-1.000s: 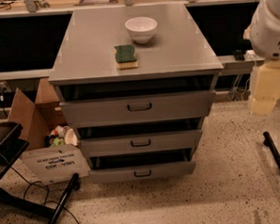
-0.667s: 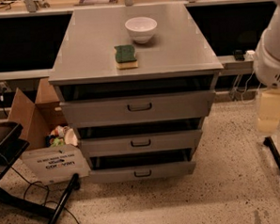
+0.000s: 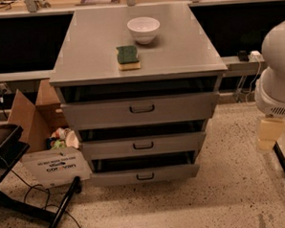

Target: Open top drawer

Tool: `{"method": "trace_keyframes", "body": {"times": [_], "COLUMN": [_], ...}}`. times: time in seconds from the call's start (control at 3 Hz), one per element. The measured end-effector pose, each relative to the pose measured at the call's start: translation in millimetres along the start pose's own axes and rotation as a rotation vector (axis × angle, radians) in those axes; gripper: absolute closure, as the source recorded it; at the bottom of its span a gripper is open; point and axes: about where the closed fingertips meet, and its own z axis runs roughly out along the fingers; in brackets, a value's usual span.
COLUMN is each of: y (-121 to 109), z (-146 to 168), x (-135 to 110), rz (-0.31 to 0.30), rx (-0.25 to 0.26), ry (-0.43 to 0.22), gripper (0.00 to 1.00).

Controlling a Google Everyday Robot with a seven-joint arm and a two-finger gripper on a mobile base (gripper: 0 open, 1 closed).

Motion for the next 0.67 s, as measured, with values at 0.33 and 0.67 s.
{"method": "trace_keyframes", "body": {"times": [0.33,0.67], "y": [16.5,18.8], "z": [24.2,24.1], "x": [-19.2,-23.7], "rz": [0.012,0.019], "rx": [-0.056,-0.065], "ry": [-0.106,-0.124], "gripper": [0.0,0.0]}}
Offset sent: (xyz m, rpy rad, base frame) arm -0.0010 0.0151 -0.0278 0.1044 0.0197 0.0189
